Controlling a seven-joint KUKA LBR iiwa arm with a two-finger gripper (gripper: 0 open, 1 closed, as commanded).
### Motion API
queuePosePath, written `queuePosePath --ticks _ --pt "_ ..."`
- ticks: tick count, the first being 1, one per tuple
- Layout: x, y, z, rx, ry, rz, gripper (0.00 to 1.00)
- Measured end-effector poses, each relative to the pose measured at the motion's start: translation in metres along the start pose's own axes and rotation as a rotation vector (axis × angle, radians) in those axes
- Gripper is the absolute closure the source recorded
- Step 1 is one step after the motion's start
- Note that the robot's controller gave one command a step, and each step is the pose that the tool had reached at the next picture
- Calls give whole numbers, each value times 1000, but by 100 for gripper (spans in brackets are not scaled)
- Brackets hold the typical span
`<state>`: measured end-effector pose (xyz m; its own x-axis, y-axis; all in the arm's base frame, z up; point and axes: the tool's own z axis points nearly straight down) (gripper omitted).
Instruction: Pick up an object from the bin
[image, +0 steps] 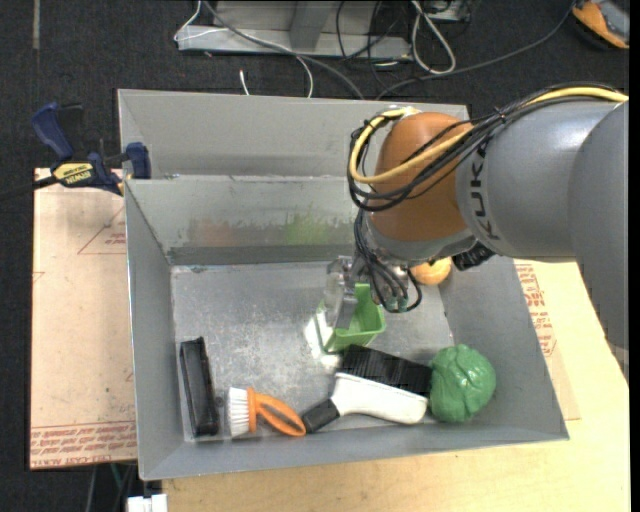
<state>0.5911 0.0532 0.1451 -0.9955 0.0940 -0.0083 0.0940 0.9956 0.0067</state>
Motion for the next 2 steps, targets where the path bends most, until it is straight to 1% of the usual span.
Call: queuePosePath --ticks 1,2 --pt "-6 -50 6 2 -2 -240 100" --pt "-6 -56 50 -4 -13 -300 100"
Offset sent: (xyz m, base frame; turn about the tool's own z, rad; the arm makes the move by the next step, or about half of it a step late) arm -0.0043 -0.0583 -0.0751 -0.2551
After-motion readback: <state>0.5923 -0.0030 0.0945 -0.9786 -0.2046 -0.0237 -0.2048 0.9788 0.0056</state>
